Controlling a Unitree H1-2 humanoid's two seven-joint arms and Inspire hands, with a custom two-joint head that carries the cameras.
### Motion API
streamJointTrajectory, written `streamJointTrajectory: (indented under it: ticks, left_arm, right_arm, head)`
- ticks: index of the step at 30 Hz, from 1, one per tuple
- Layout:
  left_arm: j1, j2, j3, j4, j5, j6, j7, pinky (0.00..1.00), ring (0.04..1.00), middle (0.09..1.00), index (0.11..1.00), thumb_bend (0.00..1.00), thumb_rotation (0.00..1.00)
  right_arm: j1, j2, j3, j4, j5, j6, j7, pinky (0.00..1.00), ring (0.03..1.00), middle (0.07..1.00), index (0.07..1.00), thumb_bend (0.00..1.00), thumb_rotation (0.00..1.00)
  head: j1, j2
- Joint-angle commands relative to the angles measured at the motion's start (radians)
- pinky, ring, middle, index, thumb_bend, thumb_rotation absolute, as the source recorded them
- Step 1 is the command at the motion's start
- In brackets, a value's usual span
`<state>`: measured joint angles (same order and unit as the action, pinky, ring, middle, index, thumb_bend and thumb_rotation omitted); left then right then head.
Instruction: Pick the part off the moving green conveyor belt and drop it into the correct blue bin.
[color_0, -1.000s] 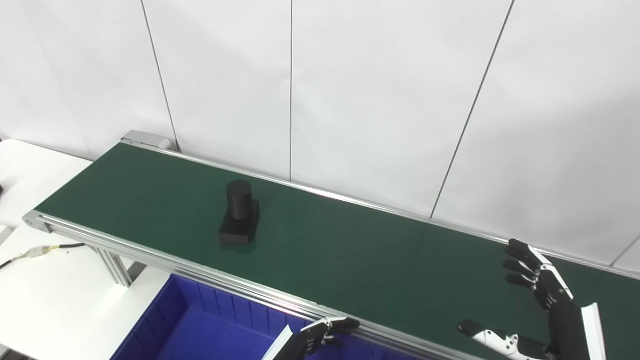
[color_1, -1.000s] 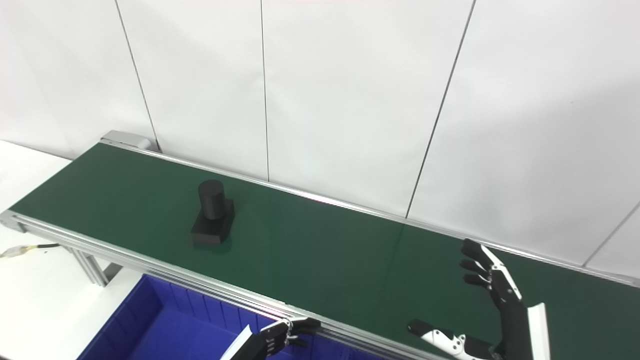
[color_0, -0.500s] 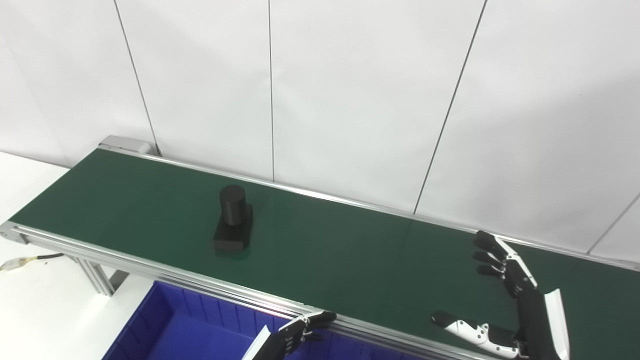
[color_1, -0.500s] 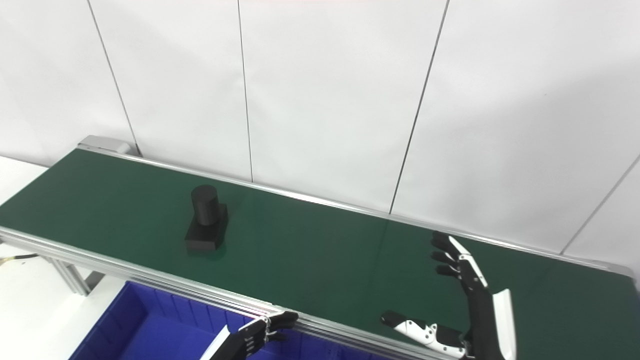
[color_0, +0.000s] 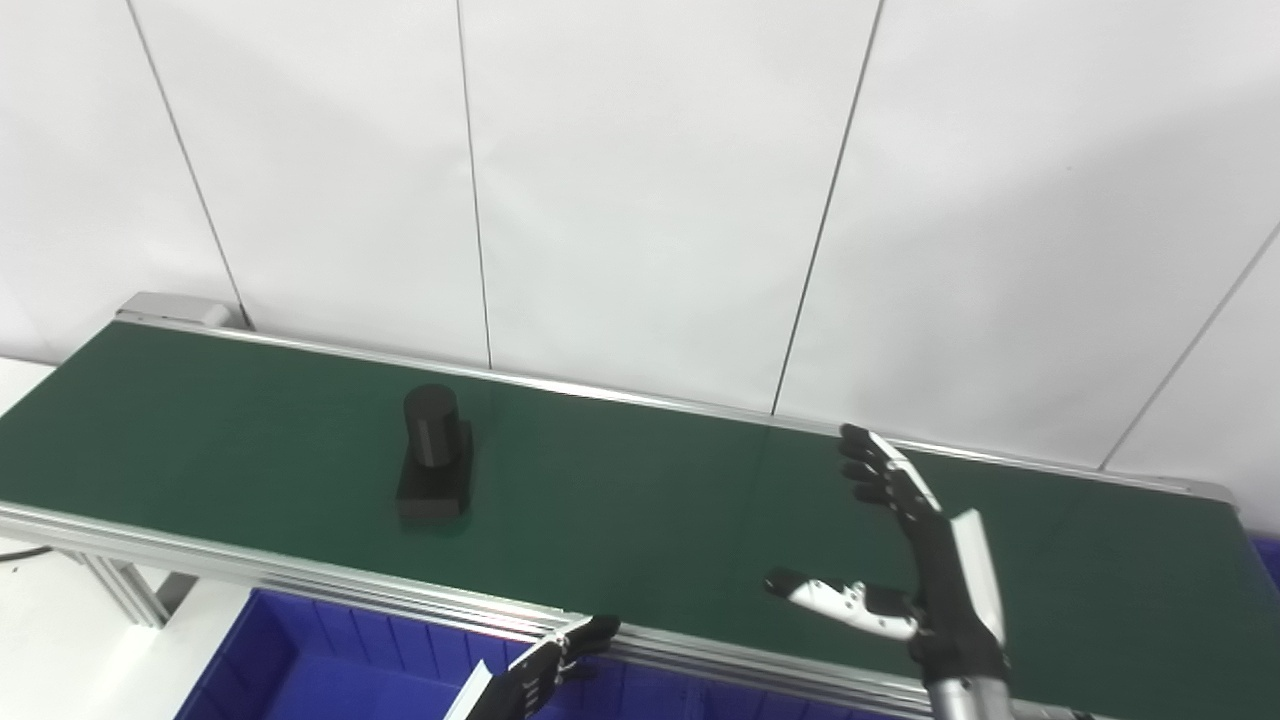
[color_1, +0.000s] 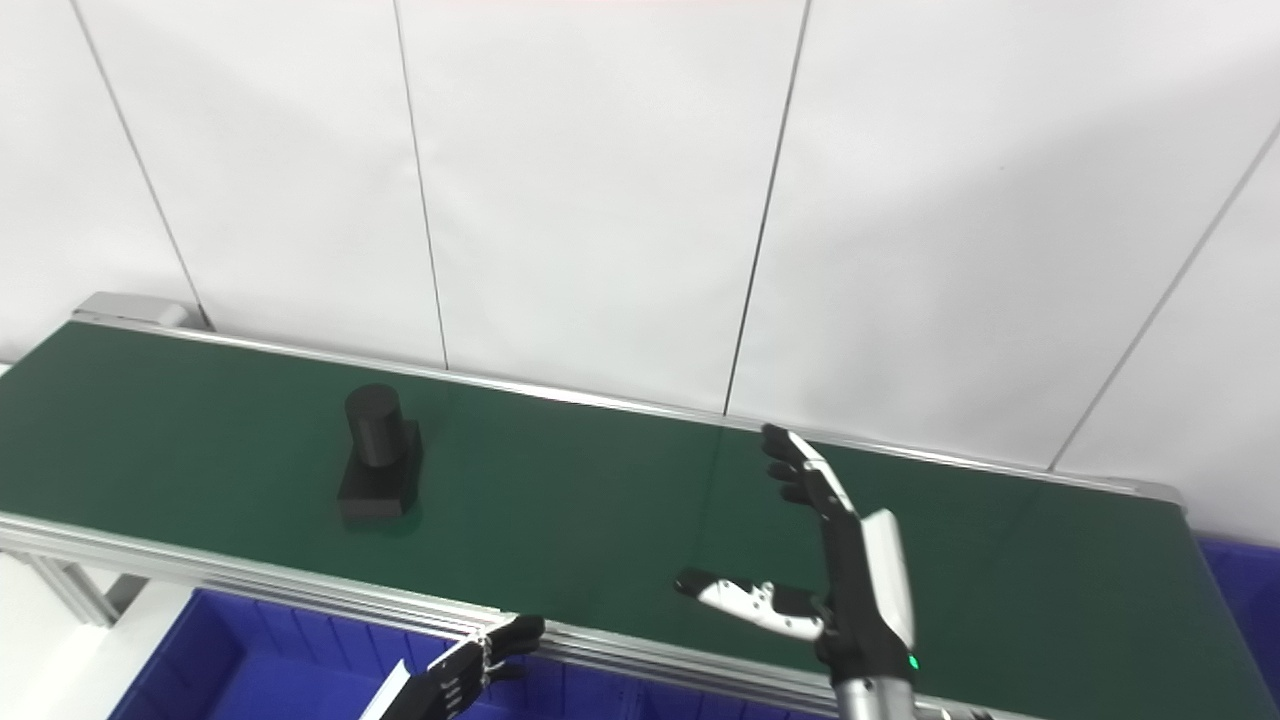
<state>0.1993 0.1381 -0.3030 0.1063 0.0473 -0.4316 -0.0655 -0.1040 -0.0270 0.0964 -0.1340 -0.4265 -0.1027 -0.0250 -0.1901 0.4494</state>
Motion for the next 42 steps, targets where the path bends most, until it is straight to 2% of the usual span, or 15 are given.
streamJointTrajectory:
  ticks: [1,7,18,27,33,42]
  left_arm:
    - [-0.014,0.008,0.007,-0.016,-0.001,-0.038,0.005,0.82,0.884,0.887,0.856,0.97,0.25]
    - [-0.020,0.013,0.005,-0.012,0.004,-0.038,0.010,0.84,0.893,0.893,0.863,0.96,0.26]
    - [-0.035,0.023,-0.006,-0.022,0.018,-0.038,0.027,0.80,0.881,0.893,0.861,0.94,0.26]
    - [-0.041,0.031,-0.016,-0.028,0.028,-0.038,0.044,0.78,0.872,0.891,0.857,0.93,0.26]
    - [-0.035,0.030,-0.008,-0.039,0.007,-0.038,0.026,0.80,0.879,0.893,0.852,0.94,0.27]
    - [0.000,0.031,0.021,-0.073,-0.030,-0.038,-0.016,0.84,0.884,0.889,0.841,0.96,0.26]
  right_arm:
    - [-0.053,0.012,0.008,-0.001,-0.012,0.005,-0.017,0.74,0.793,0.834,0.856,0.86,0.34]
    - [-0.105,0.011,0.015,0.044,-0.032,0.017,-0.020,0.74,0.791,0.836,0.858,0.87,0.34]
    - [-0.164,0.002,0.027,0.092,-0.045,0.055,-0.006,0.73,0.785,0.835,0.859,0.88,0.36]
    - [-0.250,-0.004,0.065,0.179,-0.089,0.089,-0.003,0.72,0.774,0.821,0.858,0.88,0.38]
    - [-0.322,-0.003,0.099,0.249,-0.127,0.098,-0.014,0.70,0.754,0.803,0.856,0.89,0.42]
    - [-0.386,0.029,0.126,0.340,-0.112,0.103,-0.015,0.67,0.754,0.807,0.856,0.91,0.40]
  head:
    - [0.000,0.001]
    - [0.000,0.001]
    - [0.007,0.004]
    - [0.007,0.006]
    - [0.009,0.010]
    - [-0.001,0.014]
